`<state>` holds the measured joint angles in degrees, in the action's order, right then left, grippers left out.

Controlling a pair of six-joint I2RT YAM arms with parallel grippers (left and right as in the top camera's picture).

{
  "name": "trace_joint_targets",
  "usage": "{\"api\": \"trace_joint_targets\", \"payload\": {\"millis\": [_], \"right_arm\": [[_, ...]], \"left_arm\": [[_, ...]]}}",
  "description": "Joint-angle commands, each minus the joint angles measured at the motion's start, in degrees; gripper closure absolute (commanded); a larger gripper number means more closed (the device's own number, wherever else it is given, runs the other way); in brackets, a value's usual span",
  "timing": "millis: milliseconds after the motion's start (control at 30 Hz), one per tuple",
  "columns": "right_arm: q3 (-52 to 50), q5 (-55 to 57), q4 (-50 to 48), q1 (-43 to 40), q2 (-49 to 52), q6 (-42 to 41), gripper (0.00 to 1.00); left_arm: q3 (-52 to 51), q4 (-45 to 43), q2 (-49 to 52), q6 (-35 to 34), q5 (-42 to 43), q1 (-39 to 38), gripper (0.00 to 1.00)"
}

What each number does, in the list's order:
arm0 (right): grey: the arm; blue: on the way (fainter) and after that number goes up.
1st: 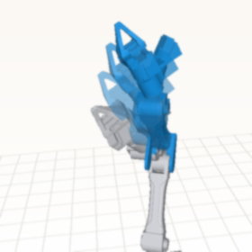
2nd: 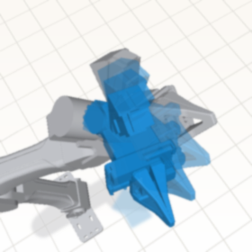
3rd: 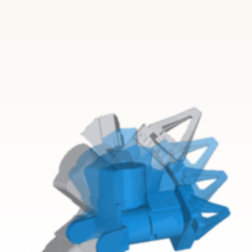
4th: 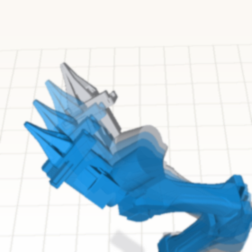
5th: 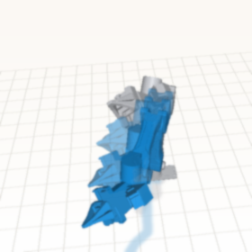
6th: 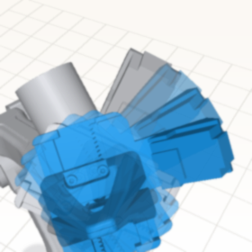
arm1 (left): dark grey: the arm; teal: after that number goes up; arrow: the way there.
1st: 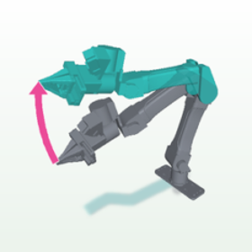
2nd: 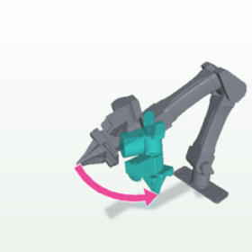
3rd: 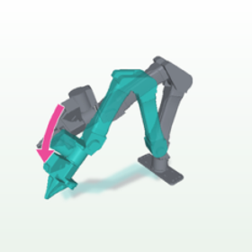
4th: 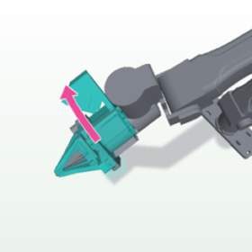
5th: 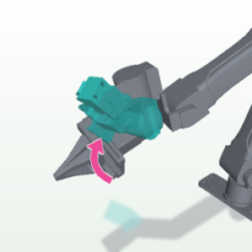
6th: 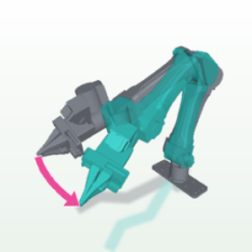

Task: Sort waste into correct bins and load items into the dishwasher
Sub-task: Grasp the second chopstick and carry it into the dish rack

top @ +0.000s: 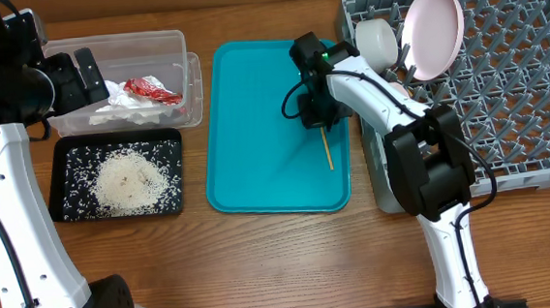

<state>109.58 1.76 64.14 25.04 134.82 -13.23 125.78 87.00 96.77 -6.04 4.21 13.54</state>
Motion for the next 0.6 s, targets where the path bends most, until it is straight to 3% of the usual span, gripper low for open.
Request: {"api": "trace_joint_targets", "payload": {"millis": [0, 300, 567], "right_arm": [[-1.9, -2.8, 0.4, 1.5, 1.9, 0.1, 0.96], [17.2, -6.8, 15.6, 1.5, -2.8, 4.6, 0.96], [35.6, 1.6, 31.3, 0.2, -12.0, 4.6, 0.96]], "left_arm": [[0.0, -0.3, 0.3, 0.0, -0.3, 0.0, 0.0], [0.0, -0.3, 0.3, 0.0, -0.3, 0.0, 0.0], [0.0, -0.3, 0.3, 0.0, -0.3, 0.0, 0.0]]}}
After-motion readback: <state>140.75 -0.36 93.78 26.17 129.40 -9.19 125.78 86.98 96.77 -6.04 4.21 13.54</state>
